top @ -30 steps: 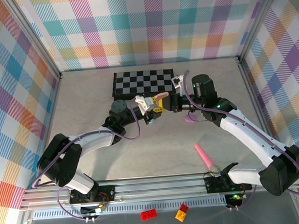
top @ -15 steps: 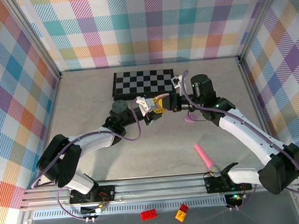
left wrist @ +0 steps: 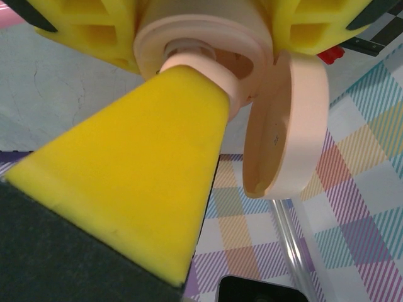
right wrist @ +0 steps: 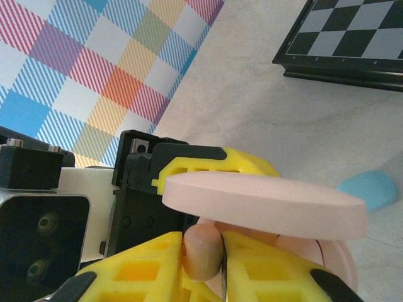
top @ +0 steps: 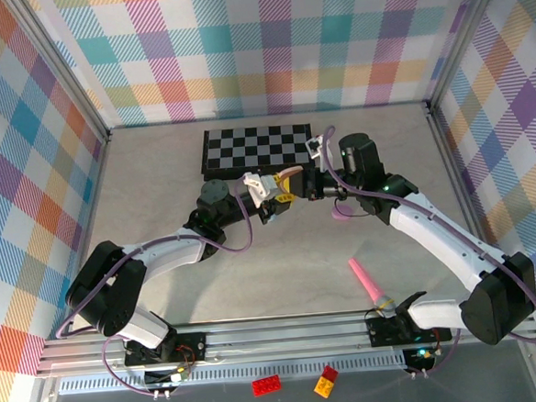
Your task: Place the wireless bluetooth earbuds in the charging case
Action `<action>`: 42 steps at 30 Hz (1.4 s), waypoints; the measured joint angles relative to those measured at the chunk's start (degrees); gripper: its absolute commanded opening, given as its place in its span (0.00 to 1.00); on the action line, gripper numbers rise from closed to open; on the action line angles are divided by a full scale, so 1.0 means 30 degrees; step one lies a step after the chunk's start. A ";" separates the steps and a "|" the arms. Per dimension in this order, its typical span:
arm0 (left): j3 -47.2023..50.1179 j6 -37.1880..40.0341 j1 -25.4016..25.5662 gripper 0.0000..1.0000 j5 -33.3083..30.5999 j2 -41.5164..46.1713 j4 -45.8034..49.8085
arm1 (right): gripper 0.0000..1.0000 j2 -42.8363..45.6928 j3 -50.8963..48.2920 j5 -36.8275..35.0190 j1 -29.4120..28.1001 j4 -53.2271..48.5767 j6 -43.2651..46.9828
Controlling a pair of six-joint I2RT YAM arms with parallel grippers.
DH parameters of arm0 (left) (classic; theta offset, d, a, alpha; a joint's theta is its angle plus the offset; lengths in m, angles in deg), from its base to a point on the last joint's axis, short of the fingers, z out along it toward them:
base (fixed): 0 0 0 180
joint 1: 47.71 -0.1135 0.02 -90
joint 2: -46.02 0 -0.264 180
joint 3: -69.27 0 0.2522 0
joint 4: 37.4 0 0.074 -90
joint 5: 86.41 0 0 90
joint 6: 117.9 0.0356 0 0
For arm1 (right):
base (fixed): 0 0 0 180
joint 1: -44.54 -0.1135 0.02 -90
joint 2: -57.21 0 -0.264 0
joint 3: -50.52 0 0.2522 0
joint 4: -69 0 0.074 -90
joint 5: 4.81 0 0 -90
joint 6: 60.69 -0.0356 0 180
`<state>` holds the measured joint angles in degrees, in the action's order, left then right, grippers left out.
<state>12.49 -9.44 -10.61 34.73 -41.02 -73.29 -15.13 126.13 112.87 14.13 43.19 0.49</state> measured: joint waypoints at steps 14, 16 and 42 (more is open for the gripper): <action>0.0000 0.0007 0.0000 0.35 -0.0138 0.0000 0.0058 | 0.34 0.0022 0.0000 -0.0066 0.0015 0.0007 -0.0277; 0.0000 0.0007 0.0000 0.35 -0.0146 0.0000 0.0051 | 0.37 0.0095 0.0000 -0.0080 0.0015 -0.0007 -0.0270; 0.0044 0.0226 0.0000 0.35 0.0291 0.0554 0.0015 | 0.46 -0.1297 0.4583 -0.0619 0.0015 -0.1705 0.0889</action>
<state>12.62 -8.76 -10.61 35.60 -39.36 -73.24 -19.02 139.88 111.01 14.17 38.07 3.15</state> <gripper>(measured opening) 0.361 0.461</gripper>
